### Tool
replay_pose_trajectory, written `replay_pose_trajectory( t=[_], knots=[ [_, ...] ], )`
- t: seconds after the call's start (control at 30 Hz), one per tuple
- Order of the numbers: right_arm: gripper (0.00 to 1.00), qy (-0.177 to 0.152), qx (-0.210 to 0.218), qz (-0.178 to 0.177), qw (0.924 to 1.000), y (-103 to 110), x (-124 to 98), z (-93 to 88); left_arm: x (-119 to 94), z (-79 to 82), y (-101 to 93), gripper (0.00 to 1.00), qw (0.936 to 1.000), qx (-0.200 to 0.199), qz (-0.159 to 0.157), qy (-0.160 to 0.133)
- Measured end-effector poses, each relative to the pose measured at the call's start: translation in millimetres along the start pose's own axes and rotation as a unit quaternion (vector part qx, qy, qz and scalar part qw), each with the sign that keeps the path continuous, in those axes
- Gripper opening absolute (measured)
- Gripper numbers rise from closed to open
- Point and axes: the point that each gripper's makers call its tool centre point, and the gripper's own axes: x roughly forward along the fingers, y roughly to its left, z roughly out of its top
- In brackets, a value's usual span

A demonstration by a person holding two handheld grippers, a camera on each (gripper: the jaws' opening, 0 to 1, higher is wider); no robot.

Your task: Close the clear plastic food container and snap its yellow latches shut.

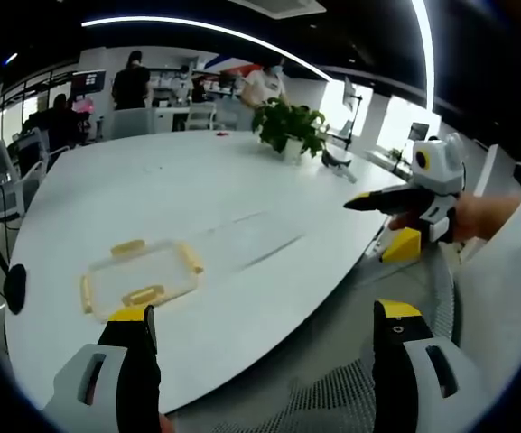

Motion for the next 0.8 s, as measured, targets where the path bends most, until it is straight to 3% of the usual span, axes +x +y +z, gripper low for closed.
replay_pose_trajectory(
  t=[0.5,0.8],
  knots=[
    [0.99,0.003,-0.004,-0.007,1.0000,-1.4,0.3,0.0,-2.1,5.4,1.9,0.99,0.9997,-0.020,-0.001,-0.012],
    [0.98,-0.002,0.000,-0.006,1.0000,-2.3,-0.7,3.0,-2.3,4.1,-1.0,0.99,0.9998,-0.015,-0.009,-0.005]
  ],
)
